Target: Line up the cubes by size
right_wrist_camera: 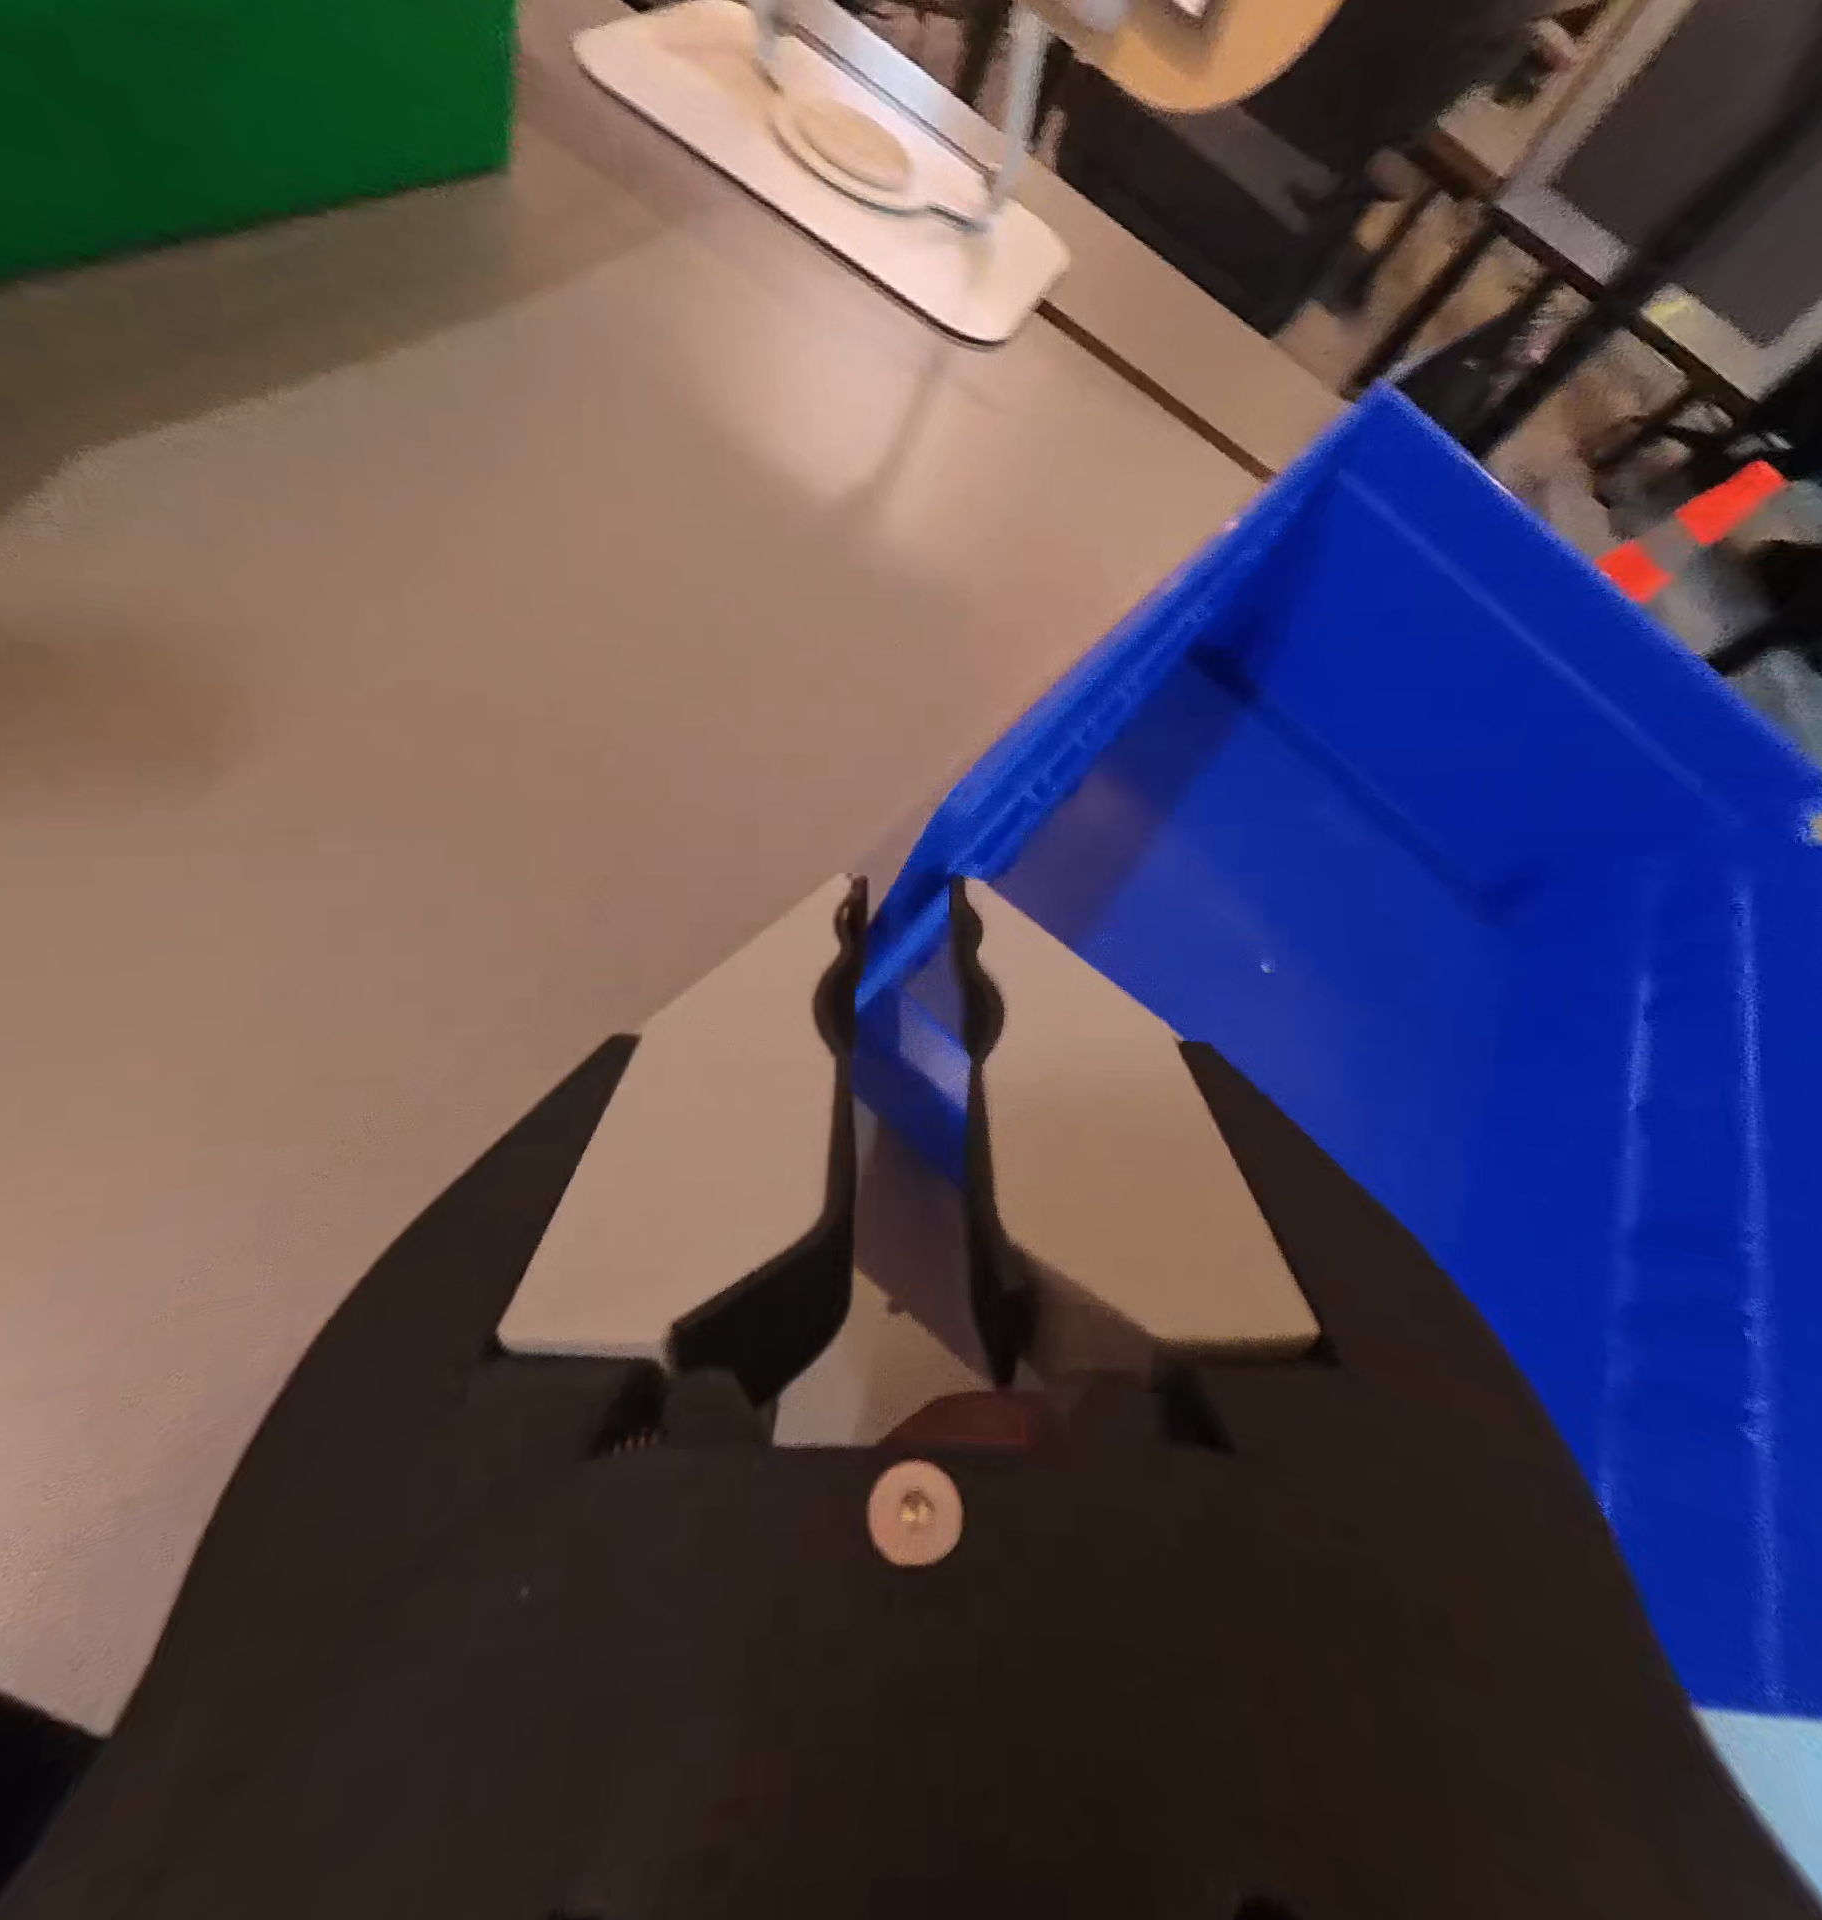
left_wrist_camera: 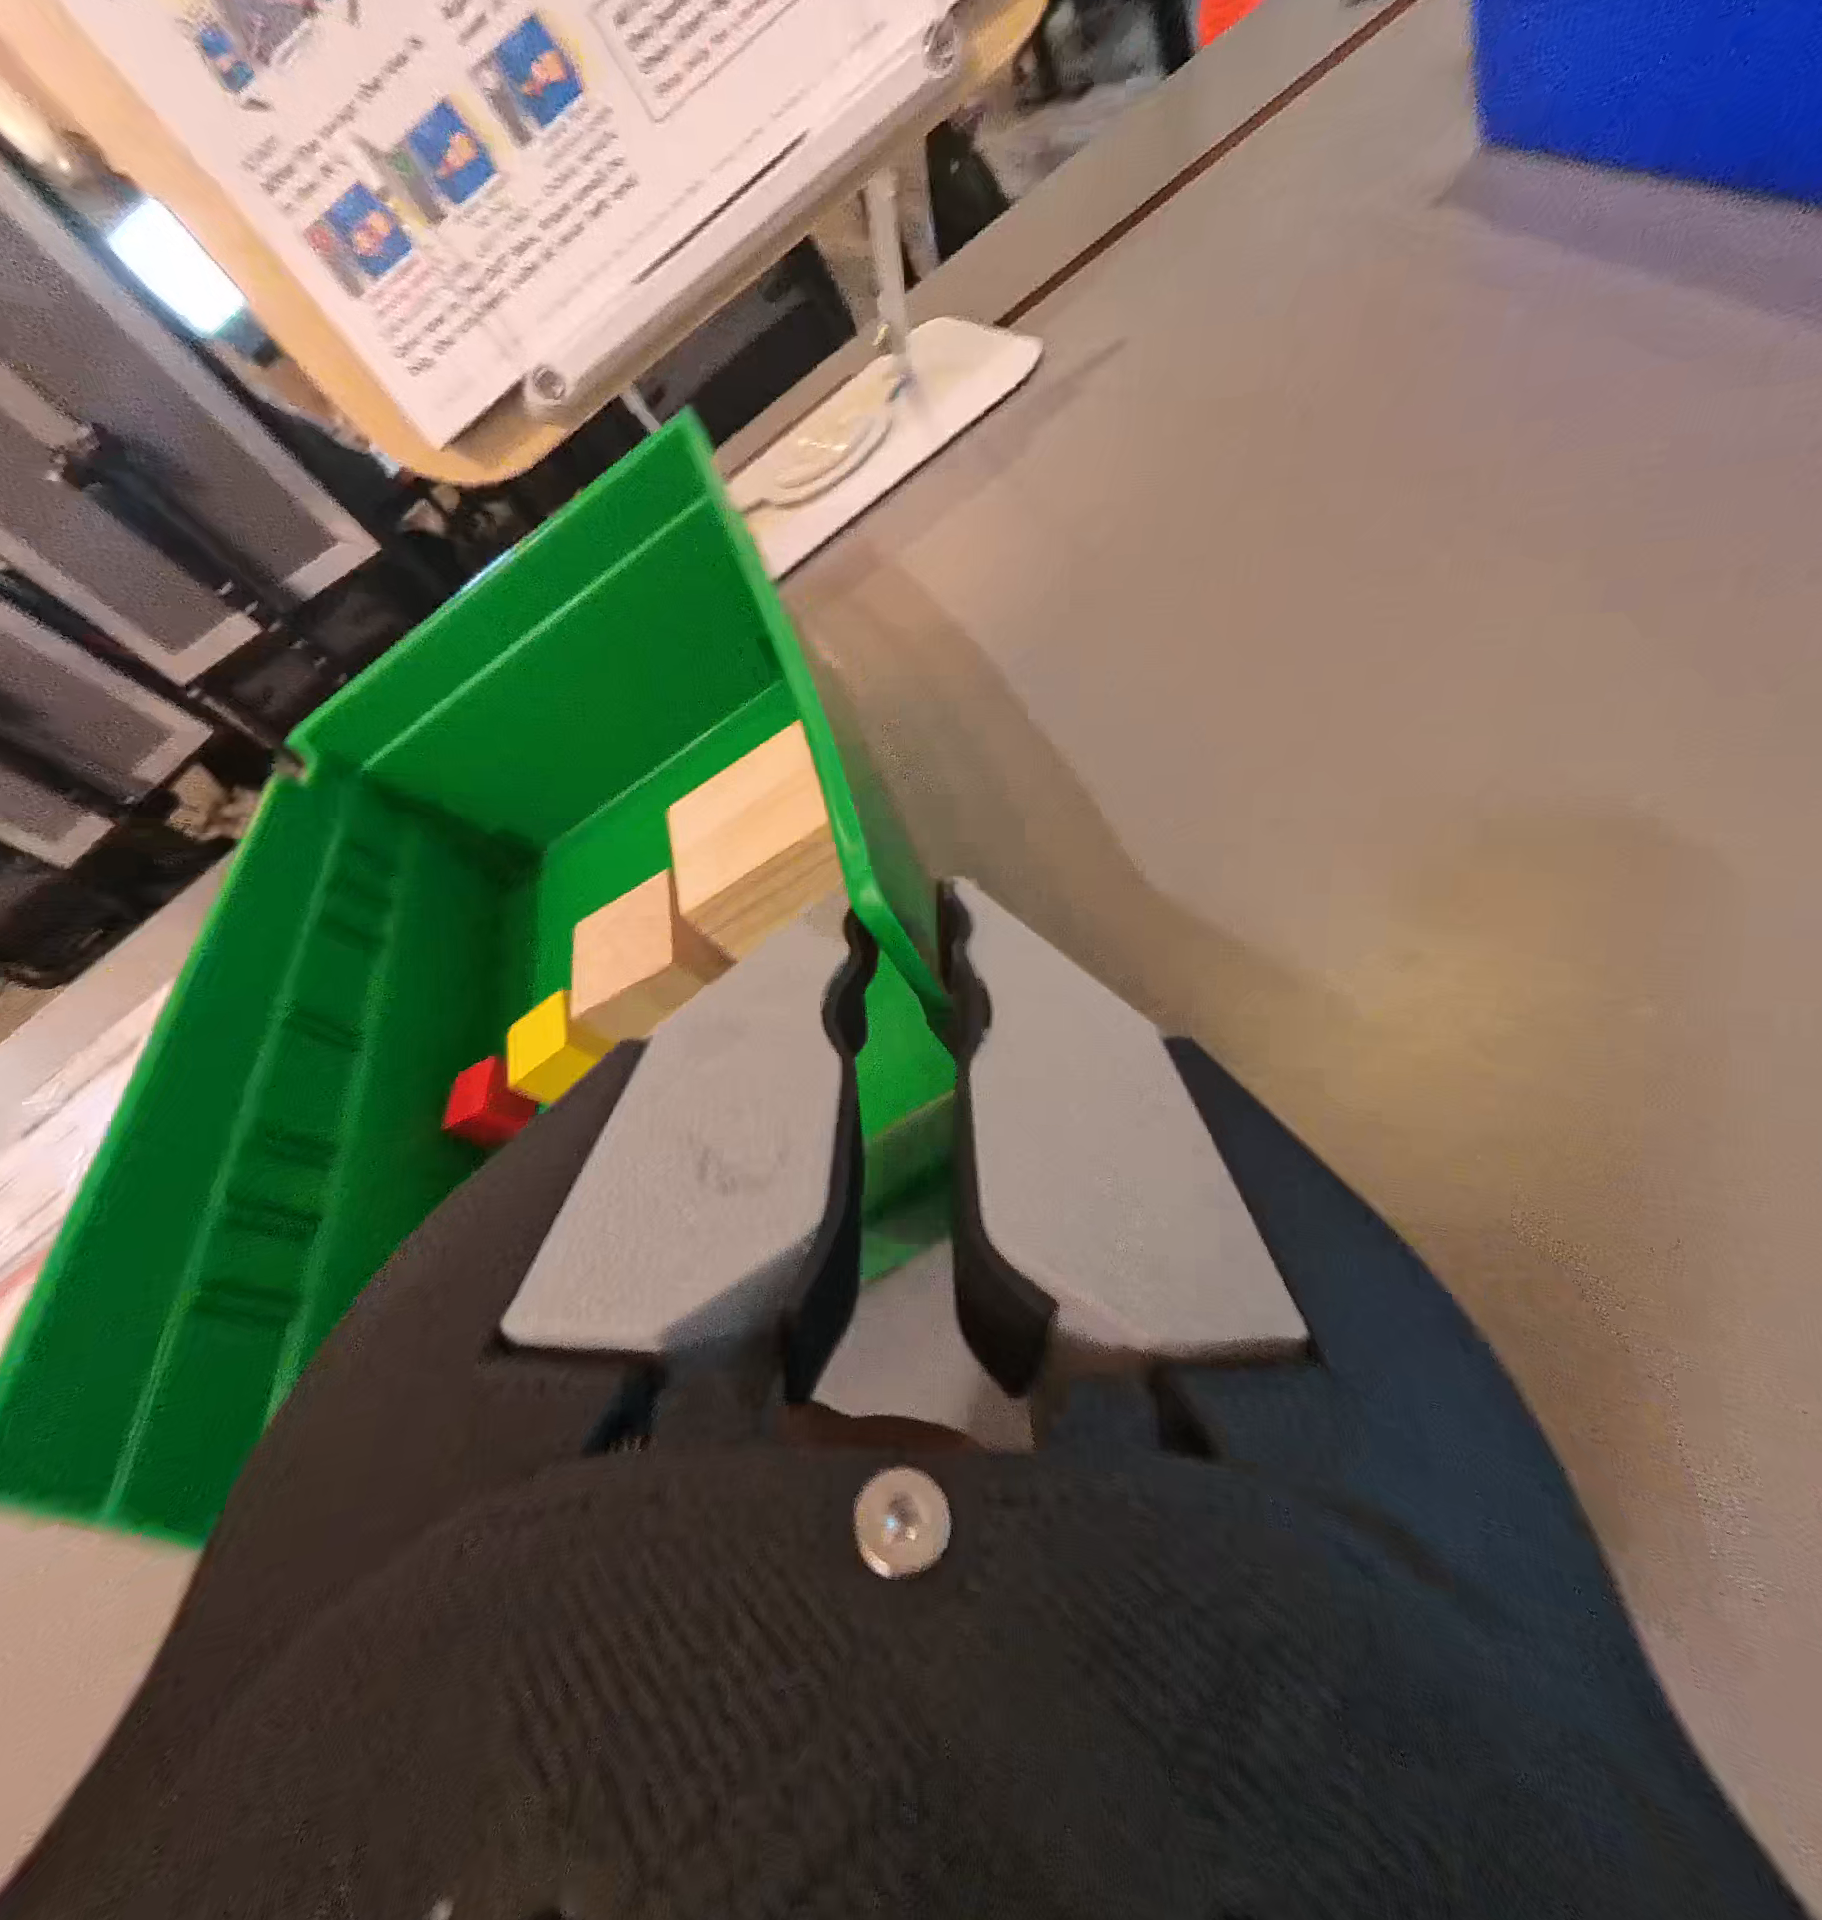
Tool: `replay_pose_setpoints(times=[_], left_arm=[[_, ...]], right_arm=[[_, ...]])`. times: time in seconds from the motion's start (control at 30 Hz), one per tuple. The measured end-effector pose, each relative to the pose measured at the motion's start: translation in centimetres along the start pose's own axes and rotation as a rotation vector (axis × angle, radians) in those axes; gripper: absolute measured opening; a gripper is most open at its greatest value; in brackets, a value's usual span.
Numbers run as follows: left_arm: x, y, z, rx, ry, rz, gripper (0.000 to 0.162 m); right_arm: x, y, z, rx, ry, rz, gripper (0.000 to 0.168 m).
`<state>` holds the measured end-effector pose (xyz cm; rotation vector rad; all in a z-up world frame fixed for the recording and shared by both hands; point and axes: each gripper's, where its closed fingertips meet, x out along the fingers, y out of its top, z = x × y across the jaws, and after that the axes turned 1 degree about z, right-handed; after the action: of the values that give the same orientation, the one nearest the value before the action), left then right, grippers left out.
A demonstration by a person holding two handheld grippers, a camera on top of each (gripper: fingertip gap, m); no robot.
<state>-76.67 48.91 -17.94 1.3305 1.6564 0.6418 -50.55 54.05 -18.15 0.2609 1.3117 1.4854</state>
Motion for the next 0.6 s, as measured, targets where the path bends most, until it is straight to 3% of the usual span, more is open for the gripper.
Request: replay_pose_setpoints(times=[0.17,0.27,0.5,0.6], left_arm=[[-1.6,-3.0,-3.9,-0.243,-0.05,-0.004,0.0],[-3.0,-4.6,-6.0,-0.296,-0.018,-0.016,0.001],[-4.5,-5.6,-7.2,-0.357,0.122,-0.01,0.0],[-4.4,-5.3,-6.6,-0.278,0.167,-0.034,0.0]], right_arm=[[-1.0,-1.2,1.0,0.057,0.048,-0.024,0.01],[-2.1,-2.5,2.3,0.073,0.021,-0.032,0.008],[-2.8,-3.5,3.7,0.192,-0.049,0.016,0.005],[-2.3,-3.0,3.5,0.184,-0.078,0.037,0.005]])
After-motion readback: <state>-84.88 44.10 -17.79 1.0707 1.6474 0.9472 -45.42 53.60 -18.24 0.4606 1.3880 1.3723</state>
